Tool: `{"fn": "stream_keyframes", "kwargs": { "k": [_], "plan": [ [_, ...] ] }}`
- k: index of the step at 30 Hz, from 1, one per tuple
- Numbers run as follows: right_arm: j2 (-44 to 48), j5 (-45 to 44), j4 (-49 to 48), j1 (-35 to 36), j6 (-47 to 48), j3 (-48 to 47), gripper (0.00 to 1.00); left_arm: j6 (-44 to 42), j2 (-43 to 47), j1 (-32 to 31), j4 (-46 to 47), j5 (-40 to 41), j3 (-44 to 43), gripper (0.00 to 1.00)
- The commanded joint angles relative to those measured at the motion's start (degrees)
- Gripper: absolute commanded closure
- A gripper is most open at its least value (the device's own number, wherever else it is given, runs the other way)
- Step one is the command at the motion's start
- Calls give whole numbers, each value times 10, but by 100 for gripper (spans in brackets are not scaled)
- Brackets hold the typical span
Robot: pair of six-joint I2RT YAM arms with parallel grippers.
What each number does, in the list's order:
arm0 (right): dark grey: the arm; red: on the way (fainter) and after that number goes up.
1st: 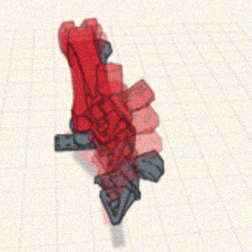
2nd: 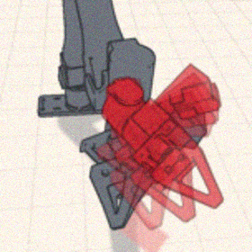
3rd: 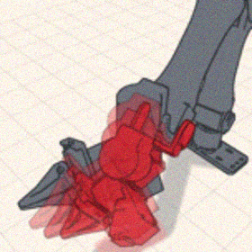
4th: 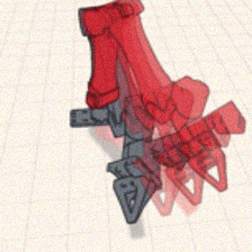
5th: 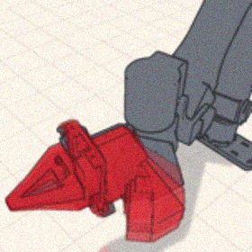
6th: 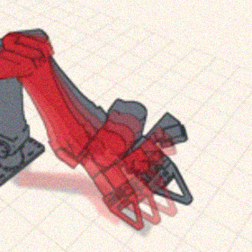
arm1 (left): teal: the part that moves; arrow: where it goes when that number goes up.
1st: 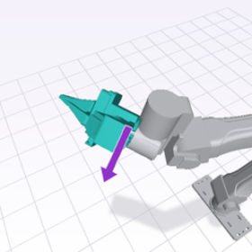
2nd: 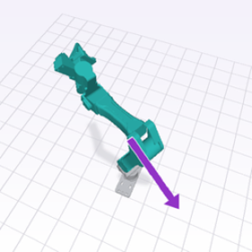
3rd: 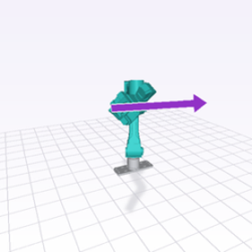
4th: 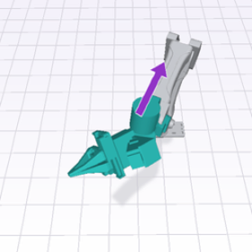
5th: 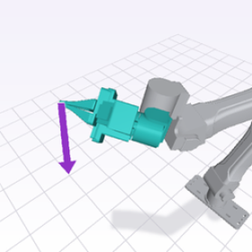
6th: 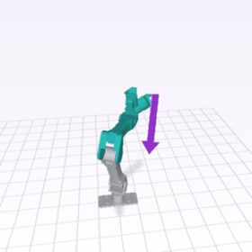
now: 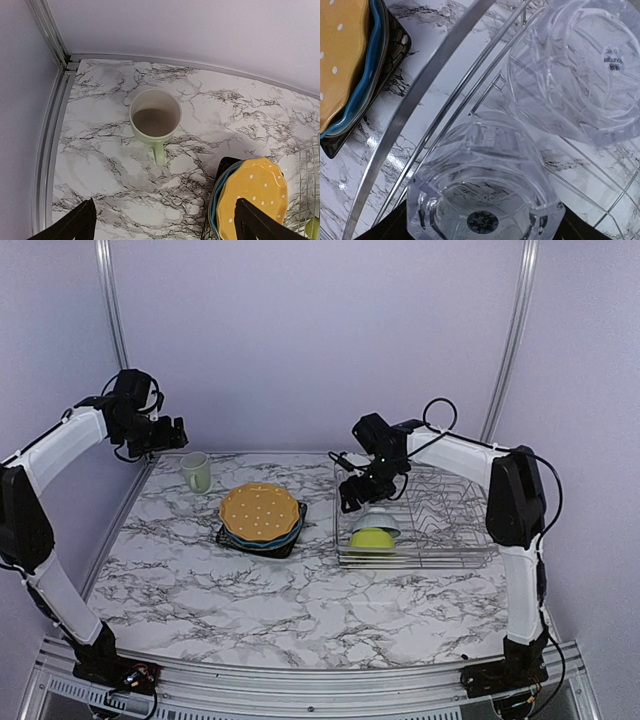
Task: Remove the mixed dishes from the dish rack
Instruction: Grab the cup from the dish rack.
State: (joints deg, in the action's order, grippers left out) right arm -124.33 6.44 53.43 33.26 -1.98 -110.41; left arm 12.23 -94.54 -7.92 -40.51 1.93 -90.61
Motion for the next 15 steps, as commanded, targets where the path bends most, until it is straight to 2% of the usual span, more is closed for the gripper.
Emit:
{"fn": "stream_keyframes", "kwargs": {
  "k": [1,6,15],
  "plan": [
    [-6,-21,-22,6,-5,-3,21,-2,27,1,14,-14,16,1],
    [-12,-21,-35,6,-9,-8,24,-2,39,2,17,-16,32,1],
    [13,-18,-33,6,-12,-8,46,-3,60,1,23,-16,52,1]
  ]
}}
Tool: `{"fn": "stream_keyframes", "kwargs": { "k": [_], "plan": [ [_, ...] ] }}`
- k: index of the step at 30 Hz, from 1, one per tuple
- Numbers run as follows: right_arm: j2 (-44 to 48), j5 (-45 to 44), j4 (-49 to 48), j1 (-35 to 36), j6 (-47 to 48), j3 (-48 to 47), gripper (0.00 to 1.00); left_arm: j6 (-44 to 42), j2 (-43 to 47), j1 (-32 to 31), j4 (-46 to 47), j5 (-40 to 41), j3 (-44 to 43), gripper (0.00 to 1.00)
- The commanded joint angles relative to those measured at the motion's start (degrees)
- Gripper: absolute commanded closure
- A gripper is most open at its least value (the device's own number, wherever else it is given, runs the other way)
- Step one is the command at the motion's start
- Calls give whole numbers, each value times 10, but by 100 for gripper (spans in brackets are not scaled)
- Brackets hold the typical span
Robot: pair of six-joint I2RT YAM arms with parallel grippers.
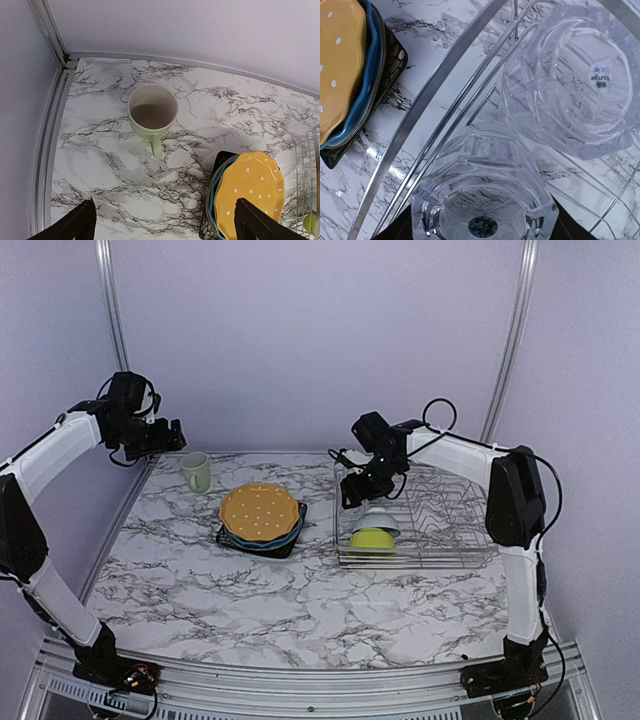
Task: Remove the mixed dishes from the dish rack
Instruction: Grab the cup from the dish rack, then pass from the right arm to the left
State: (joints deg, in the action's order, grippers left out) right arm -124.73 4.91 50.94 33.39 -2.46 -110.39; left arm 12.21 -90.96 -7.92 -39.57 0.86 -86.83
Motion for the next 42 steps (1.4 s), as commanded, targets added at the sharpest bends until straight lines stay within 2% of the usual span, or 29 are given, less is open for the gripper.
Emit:
{"fn": "stream_keyframes", "kwargs": {
  "k": [1,14,18,24,27,31,36,42],
  "plan": [
    [24,-2,-8,4,-9,-9,47,-2,27,2,16,-7,17,1],
    [123,26,7,-3,-47,-27,54,9,100,1,81,-7,78,1],
    [154,52,7,-13,-61,-35,55,19,126,1,116,-41,107,1],
    [188,178,-11,-44,-86,-74,56,13,182,-4,222,-125,184,1],
    [203,260,-36,-54,-101,-94,57,-16,230,-9,328,-151,250,1],
    [222,368,-97,-60,-136,-87,56,-12,286,-27,503,-183,334,1],
    [231,501,-174,-60,-210,-64,58,-82,295,-102,525,-158,337,1],
    [251,585,-299,-59,-313,-15,59,-155,314,-173,581,-131,343,1]
  ]
}}
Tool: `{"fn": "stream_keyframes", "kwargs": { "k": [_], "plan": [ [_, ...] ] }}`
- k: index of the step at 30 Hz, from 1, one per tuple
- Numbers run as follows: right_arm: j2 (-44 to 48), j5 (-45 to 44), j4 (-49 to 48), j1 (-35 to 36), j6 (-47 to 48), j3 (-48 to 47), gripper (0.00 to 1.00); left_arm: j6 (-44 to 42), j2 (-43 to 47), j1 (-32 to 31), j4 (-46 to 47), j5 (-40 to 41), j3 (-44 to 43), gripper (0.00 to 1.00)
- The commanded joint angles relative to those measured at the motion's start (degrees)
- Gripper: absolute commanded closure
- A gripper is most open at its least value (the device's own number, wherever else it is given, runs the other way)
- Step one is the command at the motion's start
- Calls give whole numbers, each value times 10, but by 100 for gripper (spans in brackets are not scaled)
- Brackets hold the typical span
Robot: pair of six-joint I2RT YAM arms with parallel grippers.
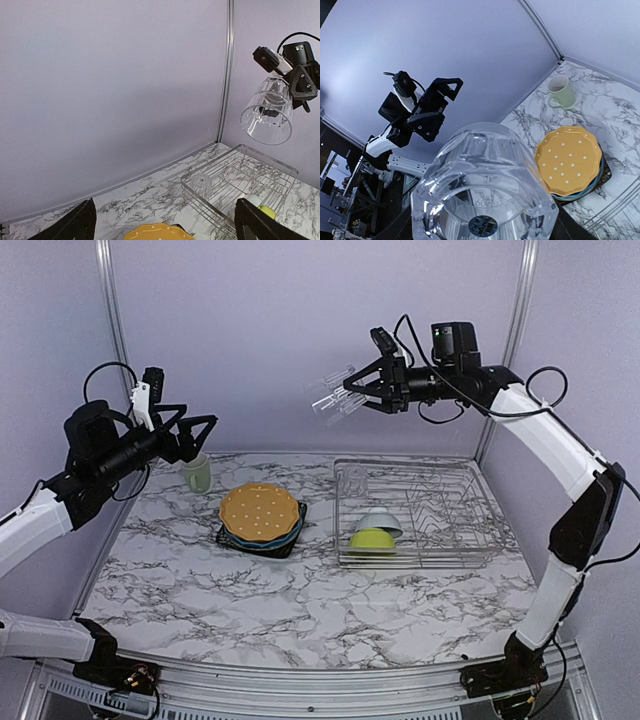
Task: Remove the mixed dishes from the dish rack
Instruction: Pass from the right arm to the left
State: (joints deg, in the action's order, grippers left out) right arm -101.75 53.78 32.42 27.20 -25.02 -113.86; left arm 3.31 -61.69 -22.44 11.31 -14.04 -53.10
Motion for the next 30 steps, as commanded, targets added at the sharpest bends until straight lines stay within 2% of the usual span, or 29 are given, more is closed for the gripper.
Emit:
{"fn": "stream_keyframes", "kwargs": {
  "k": [1,14,18,25,30],
  "plan": [
    [23,106,-130,4,-102,28,59,-73,21,-35,76,18,2,1],
    [28,181,-284,49,-241,88,62,-170,-32,-159,73,33,-71,1],
    [22,189,-306,61,-259,93,63,-193,-55,-188,78,32,-95,6],
    [21,195,-366,71,-304,110,63,-243,-99,-226,53,27,-141,24],
    [22,197,-403,73,-324,129,64,-245,-116,-236,58,21,-166,47]
  ]
}}
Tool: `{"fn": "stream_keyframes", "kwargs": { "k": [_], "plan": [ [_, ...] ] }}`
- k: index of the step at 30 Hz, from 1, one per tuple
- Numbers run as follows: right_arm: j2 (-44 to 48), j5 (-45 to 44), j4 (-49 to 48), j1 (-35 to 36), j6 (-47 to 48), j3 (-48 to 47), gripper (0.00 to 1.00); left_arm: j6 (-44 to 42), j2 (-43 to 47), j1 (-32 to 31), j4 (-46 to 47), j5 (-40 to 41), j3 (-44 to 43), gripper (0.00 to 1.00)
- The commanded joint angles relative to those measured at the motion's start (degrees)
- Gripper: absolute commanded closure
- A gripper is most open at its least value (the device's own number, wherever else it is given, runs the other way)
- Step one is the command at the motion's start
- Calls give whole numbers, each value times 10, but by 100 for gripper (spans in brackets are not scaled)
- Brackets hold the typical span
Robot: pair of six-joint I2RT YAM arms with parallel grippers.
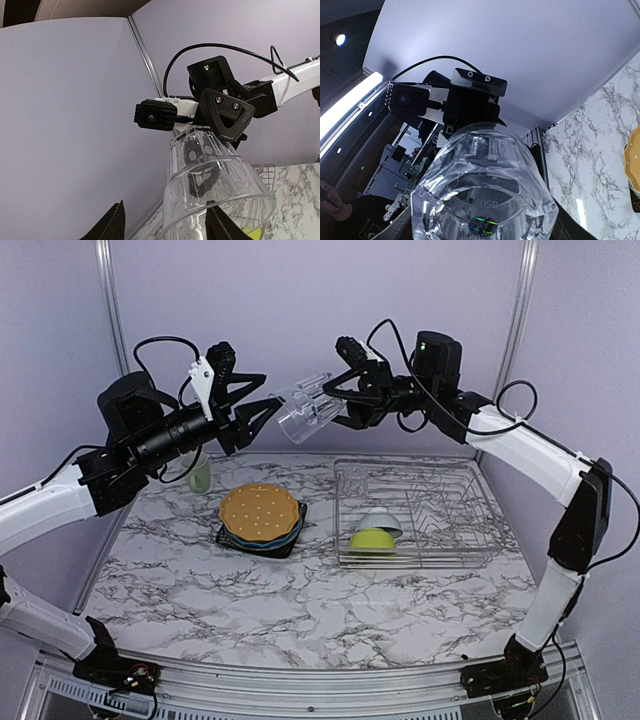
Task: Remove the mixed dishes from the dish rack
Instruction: Pass from the right arm to the left
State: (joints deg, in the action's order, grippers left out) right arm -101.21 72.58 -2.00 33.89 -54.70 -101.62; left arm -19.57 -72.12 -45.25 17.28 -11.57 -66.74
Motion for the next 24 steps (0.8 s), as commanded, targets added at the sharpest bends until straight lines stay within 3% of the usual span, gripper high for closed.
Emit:
{"fn": "stream_keyframes", "kwargs": {
  "k": [1,8,12,17,18,20,24],
  "plan": [
    [17,10,-65,7,-31,10,64,-16,-15,-8,-3,-6,-34,52],
    [11,14,-99,7,-54,24,64,-12,-16,-10,-12,-5,-43,91],
    [2,17,-121,7,-71,25,62,-10,-11,-9,-20,2,-43,100],
    [-9,17,-137,-2,-86,25,44,7,2,-10,-23,30,-33,100],
    [-11,16,-137,-5,-86,25,28,16,6,-9,-21,42,-30,100],
    [-12,11,-129,-14,-79,26,6,38,12,-7,-19,71,-25,100],
    [-9,-12,-93,-44,-51,32,1,81,22,1,-46,127,-23,100]
  ]
}}
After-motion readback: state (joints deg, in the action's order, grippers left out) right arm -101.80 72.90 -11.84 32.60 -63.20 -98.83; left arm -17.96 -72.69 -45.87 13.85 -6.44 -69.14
